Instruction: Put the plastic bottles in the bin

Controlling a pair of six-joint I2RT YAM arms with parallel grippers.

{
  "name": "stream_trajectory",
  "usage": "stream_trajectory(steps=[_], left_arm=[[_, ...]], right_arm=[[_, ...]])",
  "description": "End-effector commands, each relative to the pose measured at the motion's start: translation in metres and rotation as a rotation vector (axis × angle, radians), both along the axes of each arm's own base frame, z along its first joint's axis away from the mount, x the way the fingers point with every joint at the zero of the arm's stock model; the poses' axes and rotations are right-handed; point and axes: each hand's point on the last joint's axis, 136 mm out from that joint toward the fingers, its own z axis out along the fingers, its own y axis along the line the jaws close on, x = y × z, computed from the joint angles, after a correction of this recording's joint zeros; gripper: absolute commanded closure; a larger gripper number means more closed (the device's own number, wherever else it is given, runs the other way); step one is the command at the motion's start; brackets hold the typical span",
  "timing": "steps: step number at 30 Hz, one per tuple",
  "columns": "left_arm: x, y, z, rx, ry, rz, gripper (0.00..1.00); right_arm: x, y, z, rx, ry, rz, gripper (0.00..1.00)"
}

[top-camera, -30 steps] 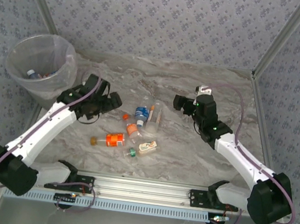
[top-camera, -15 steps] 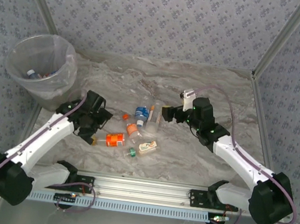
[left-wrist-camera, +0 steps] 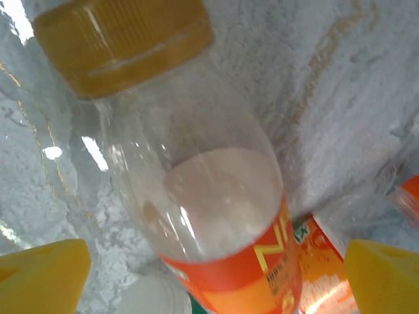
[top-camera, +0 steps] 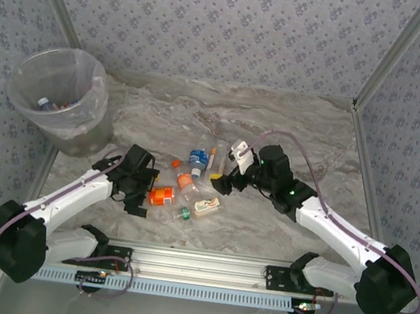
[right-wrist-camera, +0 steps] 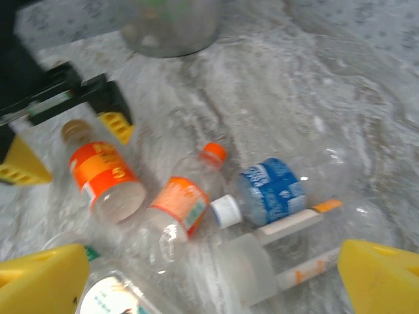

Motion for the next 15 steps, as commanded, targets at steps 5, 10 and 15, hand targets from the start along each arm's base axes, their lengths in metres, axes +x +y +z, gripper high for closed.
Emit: stream_trajectory(steps=[5, 10, 15], left_arm=[[0.019, 0.0, -0.011, 0.014, -0.031, 0.089, 0.06], [0.013, 0.004, -0.025, 0.017, 0.002, 0.145, 0.09], [0.016, 0.007, -0.034, 0.022, -0.007, 0.193, 0.11]], right_arm=[[-0.037, 0.012, -0.016, -0.14, -0.05, 0.212, 0.0], [-0.038, 0.014, -0.016, -0.146, -0.058, 0.221, 0.0], [-0.035, 0.018, -0.013, -0.133, -0.064, 0.217, 0.0]])
